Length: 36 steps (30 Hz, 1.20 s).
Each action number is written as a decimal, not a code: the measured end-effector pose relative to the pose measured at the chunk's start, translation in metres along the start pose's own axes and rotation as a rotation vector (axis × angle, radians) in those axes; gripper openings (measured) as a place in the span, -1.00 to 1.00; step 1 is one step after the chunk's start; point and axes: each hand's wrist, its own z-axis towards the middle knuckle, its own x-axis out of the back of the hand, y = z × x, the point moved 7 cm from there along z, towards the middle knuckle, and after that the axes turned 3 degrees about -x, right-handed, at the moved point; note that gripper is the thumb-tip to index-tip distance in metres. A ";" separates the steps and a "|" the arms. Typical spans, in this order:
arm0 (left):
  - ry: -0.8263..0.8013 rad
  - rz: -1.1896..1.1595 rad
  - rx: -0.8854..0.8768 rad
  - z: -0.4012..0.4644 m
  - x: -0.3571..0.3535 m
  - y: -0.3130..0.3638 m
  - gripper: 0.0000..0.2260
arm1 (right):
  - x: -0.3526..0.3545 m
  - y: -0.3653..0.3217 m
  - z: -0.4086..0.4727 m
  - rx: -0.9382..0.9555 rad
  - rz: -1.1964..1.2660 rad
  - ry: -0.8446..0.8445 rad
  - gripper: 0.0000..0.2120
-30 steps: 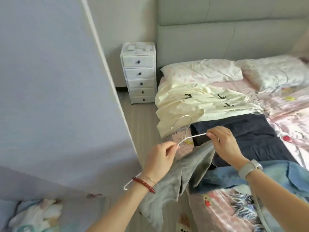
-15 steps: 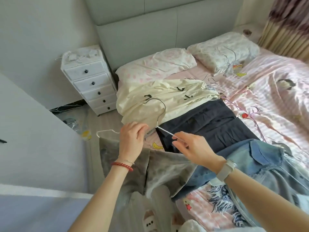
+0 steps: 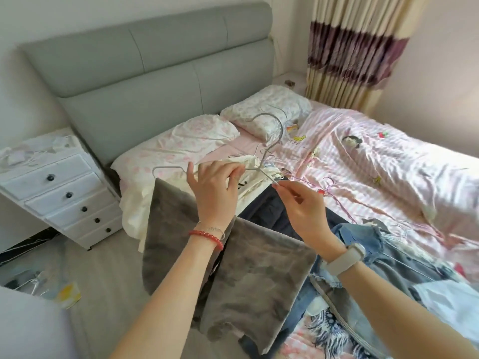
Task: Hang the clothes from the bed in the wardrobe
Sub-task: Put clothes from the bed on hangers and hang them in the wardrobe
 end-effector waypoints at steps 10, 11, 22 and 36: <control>-0.477 0.024 -0.115 0.057 -0.224 0.037 -0.66 | 0.122 0.127 0.135 -0.160 -0.150 0.337 -0.87; -0.560 0.056 -0.078 0.047 -0.244 0.024 -0.64 | 0.129 0.144 0.145 -0.181 -0.167 0.352 -0.86; -1.282 0.393 0.190 -0.117 -0.427 -0.102 -0.33 | 0.160 0.425 0.234 -0.630 -0.392 0.277 -0.75; -1.425 0.452 0.252 -0.160 -0.481 -0.138 -0.34 | 0.101 0.524 0.211 -0.776 -0.717 -0.292 -0.52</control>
